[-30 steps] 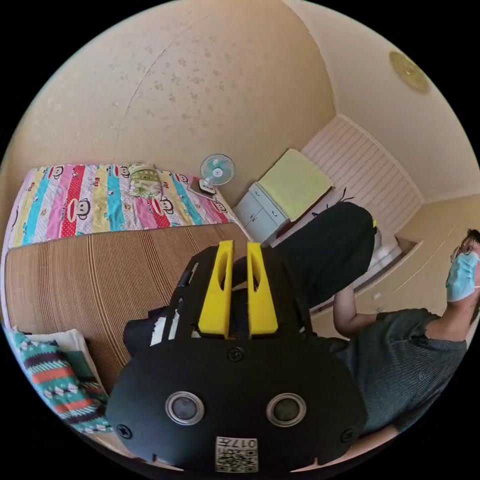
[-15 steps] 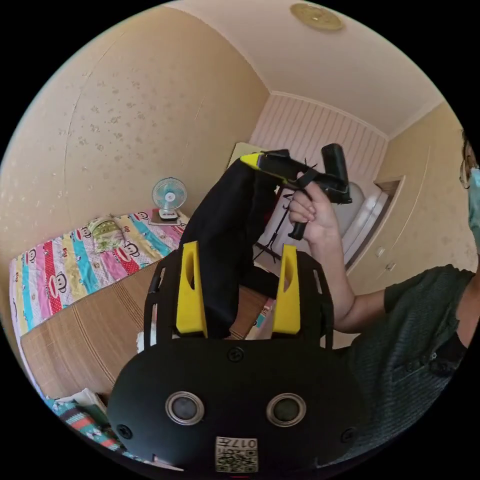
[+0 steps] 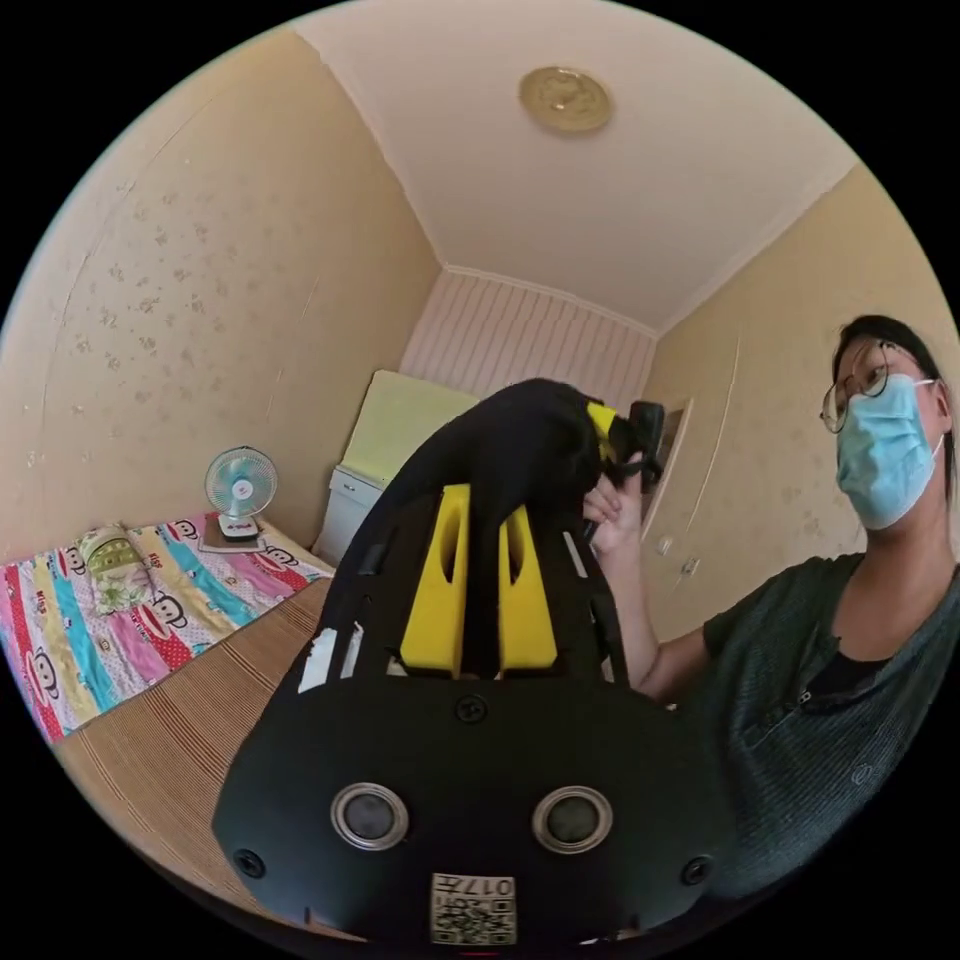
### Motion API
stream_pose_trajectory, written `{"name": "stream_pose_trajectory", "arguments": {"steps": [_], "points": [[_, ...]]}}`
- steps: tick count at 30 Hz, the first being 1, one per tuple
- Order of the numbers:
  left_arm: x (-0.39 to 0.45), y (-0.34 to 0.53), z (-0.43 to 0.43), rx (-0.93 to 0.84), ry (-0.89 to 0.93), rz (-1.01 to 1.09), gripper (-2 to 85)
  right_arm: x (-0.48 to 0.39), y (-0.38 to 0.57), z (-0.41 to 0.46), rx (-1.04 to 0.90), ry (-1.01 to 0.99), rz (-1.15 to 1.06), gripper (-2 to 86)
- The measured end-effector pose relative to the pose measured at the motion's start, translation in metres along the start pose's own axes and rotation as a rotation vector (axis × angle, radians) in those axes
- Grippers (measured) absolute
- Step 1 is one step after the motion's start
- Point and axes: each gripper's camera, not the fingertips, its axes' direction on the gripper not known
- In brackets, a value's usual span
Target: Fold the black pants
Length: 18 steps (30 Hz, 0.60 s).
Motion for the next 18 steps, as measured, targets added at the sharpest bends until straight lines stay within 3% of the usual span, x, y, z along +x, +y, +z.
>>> {"name": "stream_pose_trajectory", "arguments": {"steps": [5,9,10,13,16,18], "points": [[0.001,-0.011,-0.016,0.011,0.103,0.007,3.9,-0.022,0.121,-0.046,0.231,0.092,0.002,6.2],[-0.001,-0.012,-0.026,0.04,0.265,-0.018,4.1,-0.023,0.165,-0.025,0.15,0.217,0.104,12.2],[-0.001,-0.012,-0.026,0.042,0.283,-0.024,4.2,-0.024,0.169,-0.003,0.081,0.209,0.1,17.5],[0.003,-0.009,-0.021,0.056,0.365,-0.044,4.6,-0.037,0.177,0.057,-0.002,0.194,0.029,19.8],[0.011,-0.002,-0.012,0.031,0.417,-0.048,4.8,-0.054,0.175,0.076,0.123,0.076,-0.041,17.0],[0.025,0.006,-0.014,0.001,0.343,-0.016,5.0,-0.064,0.174,0.068,0.238,-0.03,-0.124,11.7]]}}
